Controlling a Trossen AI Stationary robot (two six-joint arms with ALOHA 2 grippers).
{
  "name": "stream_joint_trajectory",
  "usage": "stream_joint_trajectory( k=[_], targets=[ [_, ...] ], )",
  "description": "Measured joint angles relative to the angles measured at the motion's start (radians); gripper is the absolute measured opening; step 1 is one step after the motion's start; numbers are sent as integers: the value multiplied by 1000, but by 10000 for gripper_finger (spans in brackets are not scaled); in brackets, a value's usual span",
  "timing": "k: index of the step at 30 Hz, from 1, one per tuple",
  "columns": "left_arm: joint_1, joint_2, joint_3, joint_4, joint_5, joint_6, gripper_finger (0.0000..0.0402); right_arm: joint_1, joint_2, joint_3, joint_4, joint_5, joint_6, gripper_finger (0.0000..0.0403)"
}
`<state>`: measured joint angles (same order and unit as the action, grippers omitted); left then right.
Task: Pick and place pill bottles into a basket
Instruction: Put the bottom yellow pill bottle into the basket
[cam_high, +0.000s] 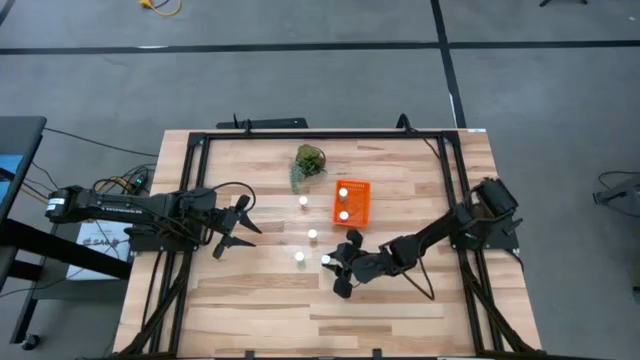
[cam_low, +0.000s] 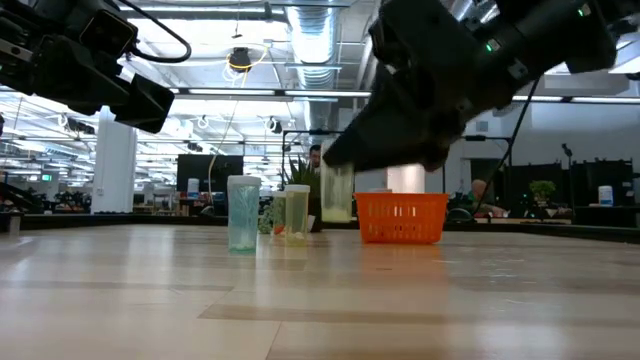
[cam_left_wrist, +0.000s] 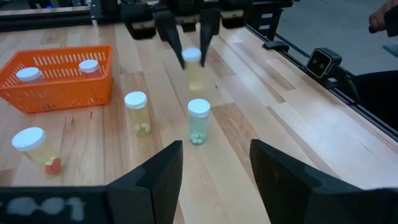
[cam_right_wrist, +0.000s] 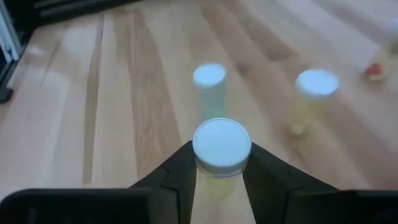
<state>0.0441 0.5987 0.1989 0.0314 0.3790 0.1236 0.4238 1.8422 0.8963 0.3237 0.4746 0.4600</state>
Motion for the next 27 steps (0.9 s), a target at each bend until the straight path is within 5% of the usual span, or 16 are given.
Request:
stream_joint_trajectory(
  k=[19, 27],
  targets=[
    [0, 0, -1, -19, 0, -2, 177, -181, -406, 0, -475, 3, -126, 108],
    [0, 0, -1, -18, 0, -3, 177, -302, -408, 1, -539, 1, -166, 108]
  ],
)
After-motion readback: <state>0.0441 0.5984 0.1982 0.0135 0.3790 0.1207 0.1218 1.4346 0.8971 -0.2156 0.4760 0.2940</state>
